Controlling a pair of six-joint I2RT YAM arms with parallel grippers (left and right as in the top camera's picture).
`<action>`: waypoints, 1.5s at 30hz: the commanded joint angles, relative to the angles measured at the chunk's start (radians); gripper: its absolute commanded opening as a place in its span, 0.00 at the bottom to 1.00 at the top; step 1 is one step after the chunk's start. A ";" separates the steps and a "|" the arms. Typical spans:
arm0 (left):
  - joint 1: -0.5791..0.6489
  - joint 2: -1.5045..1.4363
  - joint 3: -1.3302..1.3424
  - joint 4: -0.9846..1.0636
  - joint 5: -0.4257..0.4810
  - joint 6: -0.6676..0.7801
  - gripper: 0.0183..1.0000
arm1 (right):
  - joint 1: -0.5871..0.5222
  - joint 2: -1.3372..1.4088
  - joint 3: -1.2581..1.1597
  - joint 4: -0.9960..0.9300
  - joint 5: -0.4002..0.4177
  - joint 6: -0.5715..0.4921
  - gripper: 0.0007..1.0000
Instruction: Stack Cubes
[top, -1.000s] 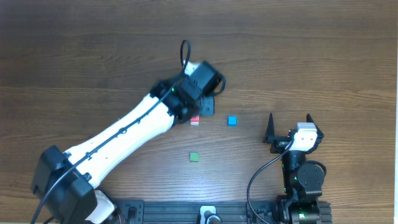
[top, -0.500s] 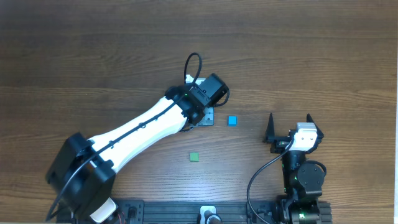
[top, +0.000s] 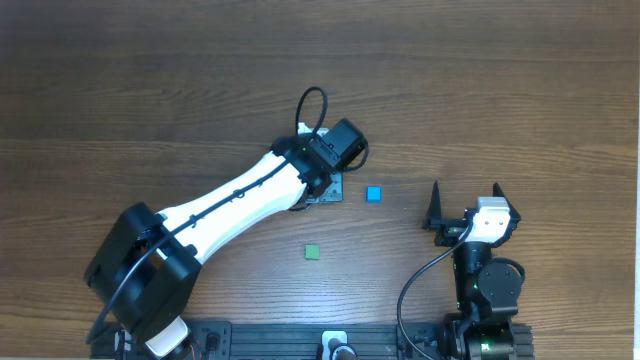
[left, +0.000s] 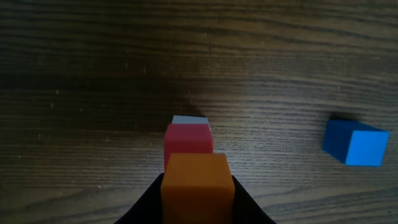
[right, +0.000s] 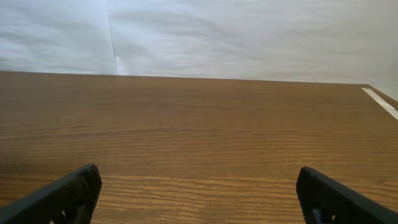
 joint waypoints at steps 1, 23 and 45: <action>0.010 0.010 -0.003 0.002 -0.023 -0.014 0.03 | -0.005 -0.005 -0.005 -0.002 0.009 -0.004 0.99; 0.021 0.039 -0.004 0.002 -0.025 -0.014 0.03 | -0.005 -0.005 -0.005 -0.002 0.009 -0.004 0.99; 0.021 0.051 -0.004 0.003 -0.015 -0.018 0.08 | -0.005 -0.005 -0.005 -0.002 0.009 -0.004 0.99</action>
